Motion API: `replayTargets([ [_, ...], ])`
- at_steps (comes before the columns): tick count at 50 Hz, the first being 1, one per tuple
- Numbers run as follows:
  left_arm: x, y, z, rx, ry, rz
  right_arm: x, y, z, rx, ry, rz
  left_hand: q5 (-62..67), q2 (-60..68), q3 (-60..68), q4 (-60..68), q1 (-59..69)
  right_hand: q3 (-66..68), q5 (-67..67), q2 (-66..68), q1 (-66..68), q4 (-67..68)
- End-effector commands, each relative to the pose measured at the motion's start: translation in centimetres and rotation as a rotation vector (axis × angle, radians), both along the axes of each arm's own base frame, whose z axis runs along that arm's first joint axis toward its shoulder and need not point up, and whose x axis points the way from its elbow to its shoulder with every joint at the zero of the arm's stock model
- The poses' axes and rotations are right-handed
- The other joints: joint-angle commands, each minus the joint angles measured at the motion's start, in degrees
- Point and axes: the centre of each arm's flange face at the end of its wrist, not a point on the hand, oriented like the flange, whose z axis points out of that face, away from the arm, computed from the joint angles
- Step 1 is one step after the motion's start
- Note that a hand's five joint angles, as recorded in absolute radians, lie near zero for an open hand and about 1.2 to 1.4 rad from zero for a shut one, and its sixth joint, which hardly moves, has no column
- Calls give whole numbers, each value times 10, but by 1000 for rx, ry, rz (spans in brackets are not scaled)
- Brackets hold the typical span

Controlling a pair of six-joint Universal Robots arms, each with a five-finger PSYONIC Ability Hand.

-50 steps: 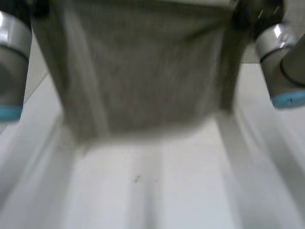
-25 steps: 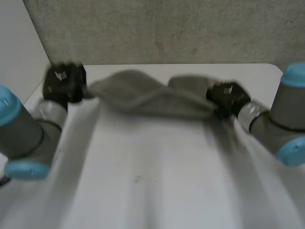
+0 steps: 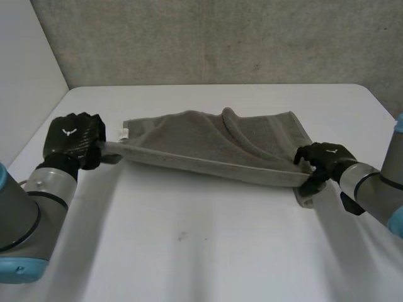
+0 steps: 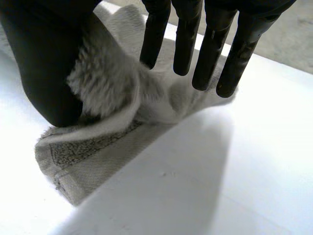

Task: Fold the towel.

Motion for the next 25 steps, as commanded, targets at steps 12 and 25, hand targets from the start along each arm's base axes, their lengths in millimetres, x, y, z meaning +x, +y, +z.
replayTargets([
  [12, 13, -2, -6, 27, 1, 40, -15, 6, -4, 93, -135, -108, 111, 102, 103, 102, 123, 49, 51, 40, 26, 49],
  [25, 13, -2, -6, 29, 2, 43, -13, 12, -12, 170, -237, -143, 111, 102, 103, 102, 123, 66, 68, 57, 42, 66],
])
